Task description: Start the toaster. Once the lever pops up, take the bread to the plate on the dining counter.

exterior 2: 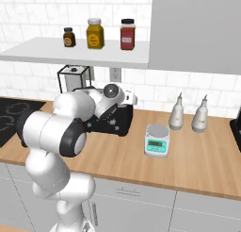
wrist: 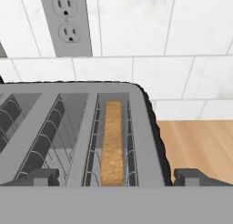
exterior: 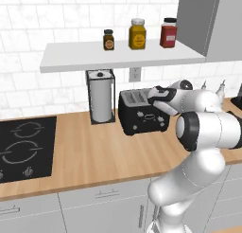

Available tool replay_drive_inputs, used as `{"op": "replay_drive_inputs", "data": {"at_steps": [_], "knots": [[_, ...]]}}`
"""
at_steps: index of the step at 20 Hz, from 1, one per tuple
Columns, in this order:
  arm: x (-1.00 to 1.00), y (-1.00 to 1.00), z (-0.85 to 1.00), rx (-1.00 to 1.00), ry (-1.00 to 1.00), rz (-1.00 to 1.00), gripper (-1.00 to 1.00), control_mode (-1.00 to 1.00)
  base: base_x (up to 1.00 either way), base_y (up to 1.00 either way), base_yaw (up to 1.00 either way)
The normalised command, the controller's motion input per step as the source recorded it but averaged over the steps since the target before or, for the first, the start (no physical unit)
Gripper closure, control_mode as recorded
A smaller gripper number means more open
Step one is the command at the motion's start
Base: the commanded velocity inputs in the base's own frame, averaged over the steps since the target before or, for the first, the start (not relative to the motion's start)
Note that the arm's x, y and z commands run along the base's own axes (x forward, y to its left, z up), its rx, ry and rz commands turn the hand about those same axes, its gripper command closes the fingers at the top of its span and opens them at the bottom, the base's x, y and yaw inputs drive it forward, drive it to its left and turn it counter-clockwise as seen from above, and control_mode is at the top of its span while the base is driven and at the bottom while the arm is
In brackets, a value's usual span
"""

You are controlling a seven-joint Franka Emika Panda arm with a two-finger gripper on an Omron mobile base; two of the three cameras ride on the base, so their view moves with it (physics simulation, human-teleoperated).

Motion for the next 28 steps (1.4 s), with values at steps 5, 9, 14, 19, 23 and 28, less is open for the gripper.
{"op": "replay_drive_inputs", "data": {"at_steps": [5, 9, 14, 19, 23, 28], "knots": [[0.0, 0.04, -0.01, -0.01, 0.03, 0.0, -1.0, -1.0, 0.0, 0.0, 0.0], [0.0, 0.17, 0.0, -0.03, 0.0, 0.0, -1.0, -1.0, 0.0, 0.0, 0.0], [0.0, 0.11, 0.0, -0.02, 0.01, 0.0, -1.0, -1.0, 0.0, 0.0, 0.0], [0.0, 0.0, 0.0, 0.0, 0.0, 0.0, -1.0, -1.0, 0.0, 0.0, 0.0], [0.0, 0.0, 0.0, 0.0, 0.0, 0.0, -1.0, -1.0, 0.0, 0.0, 0.0], [0.0, -0.03, 0.0, 0.0, 0.0, 0.0, -1.0, -1.0, 0.0, 0.0, 0.0]]}}
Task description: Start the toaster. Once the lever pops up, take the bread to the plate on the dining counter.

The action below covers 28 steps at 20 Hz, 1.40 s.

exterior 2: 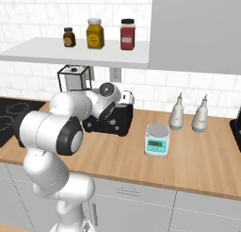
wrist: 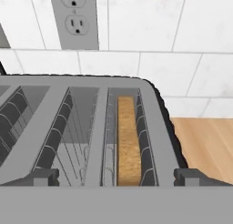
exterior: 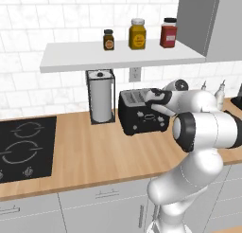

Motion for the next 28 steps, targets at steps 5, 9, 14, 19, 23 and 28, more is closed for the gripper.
{"op": "replay_drive_inputs", "data": {"at_steps": [5, 9, 14, 19, 23, 28], "knots": [[0.0, -0.04, 0.0, 0.0, 0.0, 0.0, -1.0, -1.0, 0.0, 0.0, 0.0], [0.0, -0.04, 0.0, 0.0, 0.0, 0.0, -1.0, -1.0, 0.0, 0.0, 0.0], [0.0, -0.05, 0.0, 0.0, 0.0, 0.0, -1.0, -1.0, 0.0, 0.0, 0.0], [0.0, -0.08, 0.0, 0.0, 0.0, 0.0, -1.0, -1.0, 0.0, 0.0, 0.0], [0.0, -0.04, 0.0, 0.0, 0.0, 0.0, -1.0, -1.0, 0.0, 0.0, 0.0], [0.0, 0.0, 0.0, 0.0, 0.0, 0.0, -1.0, -1.0, 0.0, 0.0, 0.0]]}}
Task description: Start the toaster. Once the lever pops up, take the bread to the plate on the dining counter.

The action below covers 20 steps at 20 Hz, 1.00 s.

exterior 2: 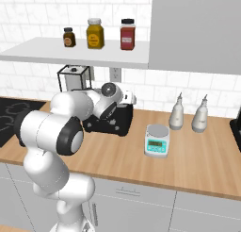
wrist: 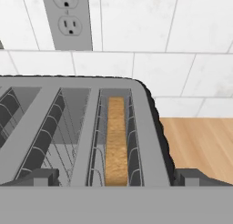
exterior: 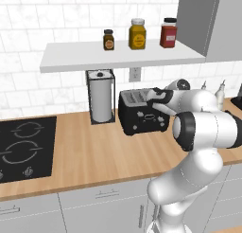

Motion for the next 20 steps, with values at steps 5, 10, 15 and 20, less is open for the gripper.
{"op": "replay_drive_inputs", "data": {"at_steps": [5, 10, 15, 20], "knots": [[0.0, 0.0, 0.0, 0.0, 0.0, 0.0, -1.0, -1.0, 0.0, 0.0, 0.0], [0.0, 0.0, 0.0, 0.0, 0.0, 0.0, -1.0, -1.0, 0.0, 0.0, 0.0], [0.0, 0.0, 0.0, 0.0, 0.0, 0.0, -1.0, -1.0, 0.0, 0.0, 0.0], [0.0, 0.0, 0.0, 0.0, 0.0, 0.0, -1.0, -1.0, 0.0, 0.0, 0.0]]}}
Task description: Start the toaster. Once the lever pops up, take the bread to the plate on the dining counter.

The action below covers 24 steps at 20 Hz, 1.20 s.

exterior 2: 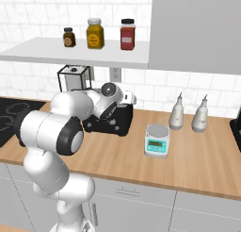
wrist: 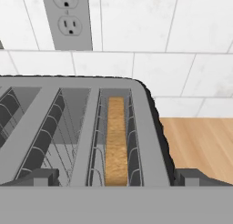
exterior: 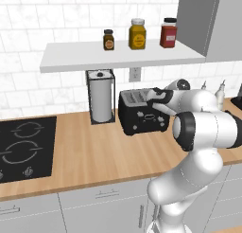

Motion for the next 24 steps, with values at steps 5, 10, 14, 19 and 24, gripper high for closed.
{"op": "replay_drive_inputs", "data": {"at_steps": [5, 10, 14, 19, 24], "knots": [[0.0, 0.0, 0.0, 0.0, 0.0, 0.0, -1.0, -1.0, 0.0, 0.0, 0.0], [0.0, 0.0, 0.0, 0.0, 0.0, 0.0, -1.0, -1.0, 0.0, 0.0, 0.0], [0.0, 0.0, 0.0, 0.0, 0.0, 0.0, -1.0, -1.0, 0.0, 0.0, 0.0], [0.0, 0.0, 0.0, 0.0, 0.0, 0.0, -1.0, -1.0, 0.0, 0.0, 0.0], [0.0, 0.0, 0.0, 0.0, 0.0, 0.0, -1.0, -1.0, 0.0, 0.0, 0.0]]}}
